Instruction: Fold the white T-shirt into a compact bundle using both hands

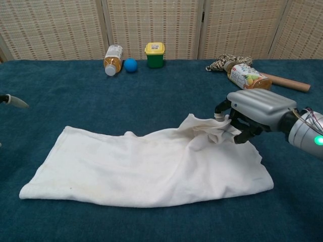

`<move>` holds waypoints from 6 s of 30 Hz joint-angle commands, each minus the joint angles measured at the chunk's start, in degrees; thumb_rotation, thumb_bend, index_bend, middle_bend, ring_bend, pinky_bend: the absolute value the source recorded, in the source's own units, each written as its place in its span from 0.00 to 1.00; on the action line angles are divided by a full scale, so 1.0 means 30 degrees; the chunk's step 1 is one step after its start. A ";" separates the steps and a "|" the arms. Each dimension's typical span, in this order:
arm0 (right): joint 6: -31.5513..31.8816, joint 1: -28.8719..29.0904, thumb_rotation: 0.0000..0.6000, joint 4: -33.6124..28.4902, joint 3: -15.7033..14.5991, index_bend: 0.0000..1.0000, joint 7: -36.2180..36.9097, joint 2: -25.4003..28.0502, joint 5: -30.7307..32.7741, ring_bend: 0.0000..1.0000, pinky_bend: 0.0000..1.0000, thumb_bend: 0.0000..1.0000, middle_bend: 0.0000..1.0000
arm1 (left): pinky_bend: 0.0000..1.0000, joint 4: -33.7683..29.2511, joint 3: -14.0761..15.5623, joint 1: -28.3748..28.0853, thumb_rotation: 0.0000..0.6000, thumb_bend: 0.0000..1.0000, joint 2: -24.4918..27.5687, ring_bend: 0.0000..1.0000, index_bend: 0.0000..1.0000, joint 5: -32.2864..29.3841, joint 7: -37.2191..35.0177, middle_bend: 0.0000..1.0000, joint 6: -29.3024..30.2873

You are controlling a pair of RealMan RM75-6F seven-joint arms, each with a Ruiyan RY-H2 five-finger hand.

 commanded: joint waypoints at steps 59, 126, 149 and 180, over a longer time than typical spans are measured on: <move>0.5157 -0.5862 1.00 -0.6501 0.0341 0.09 0.1430 0.8240 -0.4457 0.97 0.99 0.54 0.90 | 0.93 1.7152 0.3047 -0.2554 1.00 0.20 -0.8078 0.82 0.31 1.2058 -0.0185 0.91 0.6554; 0.5309 -0.7601 1.00 -0.5309 0.1541 0.09 0.4106 0.7975 -0.4774 0.97 0.99 0.54 0.90 | 0.99 1.8076 0.3975 -0.3112 1.00 0.41 -1.0998 0.93 0.71 0.9870 -0.3142 1.00 0.6962; 0.5315 -0.7784 1.00 -0.4909 0.1698 0.09 0.4694 0.7858 -0.4829 0.97 0.99 0.54 0.90 | 1.00 1.6951 0.3665 -0.2681 1.00 0.68 -1.0543 0.95 0.70 0.9307 -0.3103 1.00 0.6986; 0.5575 -0.7840 1.00 -0.5049 0.1855 0.09 0.4973 0.7847 -0.5354 0.97 0.99 0.54 0.90 | 1.00 1.3832 0.2981 -0.0115 1.00 0.68 -0.7222 0.95 0.69 0.7516 -0.2800 1.00 0.7561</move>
